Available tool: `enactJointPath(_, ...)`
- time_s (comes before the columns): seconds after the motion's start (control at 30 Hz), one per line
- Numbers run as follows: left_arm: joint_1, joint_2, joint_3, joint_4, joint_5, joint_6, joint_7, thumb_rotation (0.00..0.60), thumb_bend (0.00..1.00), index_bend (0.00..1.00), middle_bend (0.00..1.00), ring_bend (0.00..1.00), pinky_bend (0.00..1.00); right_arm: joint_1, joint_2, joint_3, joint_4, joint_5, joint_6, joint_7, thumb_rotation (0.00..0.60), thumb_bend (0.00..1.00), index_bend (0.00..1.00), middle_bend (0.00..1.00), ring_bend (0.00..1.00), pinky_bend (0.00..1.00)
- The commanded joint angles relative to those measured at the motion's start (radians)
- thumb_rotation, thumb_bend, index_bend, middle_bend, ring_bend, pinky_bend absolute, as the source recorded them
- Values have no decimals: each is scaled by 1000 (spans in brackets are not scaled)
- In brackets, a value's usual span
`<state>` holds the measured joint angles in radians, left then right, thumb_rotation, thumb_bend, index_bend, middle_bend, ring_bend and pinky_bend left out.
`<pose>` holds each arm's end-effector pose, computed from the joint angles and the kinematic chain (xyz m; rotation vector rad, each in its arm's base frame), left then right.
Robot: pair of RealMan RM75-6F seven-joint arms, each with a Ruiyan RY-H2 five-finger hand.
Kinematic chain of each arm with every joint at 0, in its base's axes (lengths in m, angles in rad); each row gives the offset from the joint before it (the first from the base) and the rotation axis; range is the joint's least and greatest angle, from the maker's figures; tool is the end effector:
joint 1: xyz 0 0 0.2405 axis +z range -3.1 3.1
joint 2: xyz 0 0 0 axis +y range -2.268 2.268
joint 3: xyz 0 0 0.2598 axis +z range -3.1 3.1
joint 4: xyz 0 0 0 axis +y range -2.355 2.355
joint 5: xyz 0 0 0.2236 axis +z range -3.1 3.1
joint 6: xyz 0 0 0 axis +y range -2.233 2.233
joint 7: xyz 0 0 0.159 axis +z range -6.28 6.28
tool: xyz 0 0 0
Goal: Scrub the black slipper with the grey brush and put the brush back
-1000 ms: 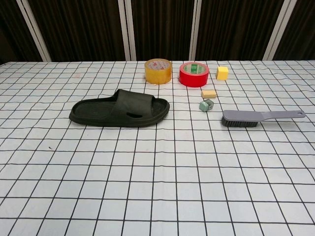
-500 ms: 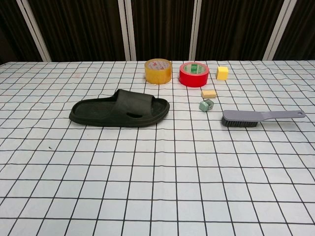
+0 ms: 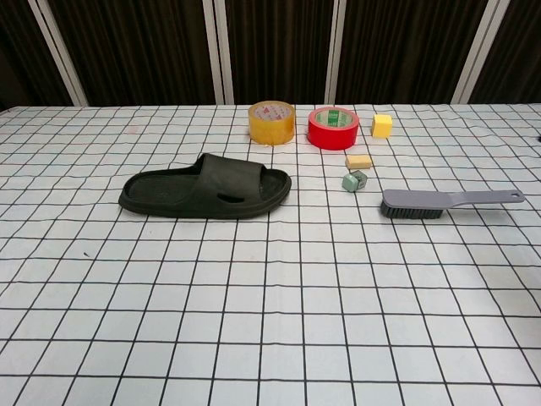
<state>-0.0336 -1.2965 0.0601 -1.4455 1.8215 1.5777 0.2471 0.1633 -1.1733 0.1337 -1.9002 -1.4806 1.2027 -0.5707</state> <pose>-0.2978 0.1503 0.0820 -1.6925 -0.6135 -0.8786 -0.2303 -0.2228 0.0822 1.7105 -0.7603 0.7321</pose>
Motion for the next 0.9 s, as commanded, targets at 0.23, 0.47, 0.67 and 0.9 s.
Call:
enactJointPath(0.23,-37,-28,-29,15,-80,-95,32,600,122,0,0,0,15,249,-198,143,131,312,-195,-252,600,390,75,119,41,32)
enactJointPath(0.47,-51,-34,-45,23,-126,-123,37,600,122,0,0,0,15,368,-275,169,239,455,-270,-289,600,391,117,135,60,41)
enactJointPath(0.67,-53,-34,-63,27,-174,-132,43,600,122,0,0,0,15,458,-339,159,374,542,-341,-287,600,391,144,158,74,46)
enactJointPath(0.9,-63,-34,-80,35,-227,-158,37,600,123,0,0,0,15,517,-377,145,475,571,-393,-233,600,391,190,201,104,73)
